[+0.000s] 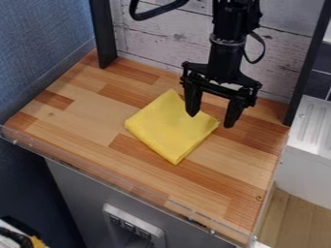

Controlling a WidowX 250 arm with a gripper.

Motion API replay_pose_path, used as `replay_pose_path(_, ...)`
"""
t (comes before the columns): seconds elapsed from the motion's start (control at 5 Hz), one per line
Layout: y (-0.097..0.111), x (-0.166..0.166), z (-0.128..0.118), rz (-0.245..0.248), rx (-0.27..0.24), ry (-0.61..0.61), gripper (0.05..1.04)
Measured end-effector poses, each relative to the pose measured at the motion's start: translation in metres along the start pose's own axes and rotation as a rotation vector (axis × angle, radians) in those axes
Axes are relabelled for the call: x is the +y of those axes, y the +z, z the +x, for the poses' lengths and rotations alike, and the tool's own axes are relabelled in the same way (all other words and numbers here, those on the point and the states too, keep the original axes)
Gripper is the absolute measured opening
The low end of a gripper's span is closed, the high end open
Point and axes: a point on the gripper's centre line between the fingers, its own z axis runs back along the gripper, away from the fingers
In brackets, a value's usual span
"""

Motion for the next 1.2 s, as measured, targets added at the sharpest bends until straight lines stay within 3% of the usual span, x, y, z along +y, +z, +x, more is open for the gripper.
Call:
replay_pose_path(0.4,-0.021,0.02,-0.003,-0.005,-0.029,-0.075,0.993)
replay_pose_path(0.8,-0.026,0.043,-0.001,-0.014,-0.124,-0.178,0.944)
replay_pose_path(1.2,-0.033,0.052,-0.008,-0.016,-0.16,-0.249,0.371)
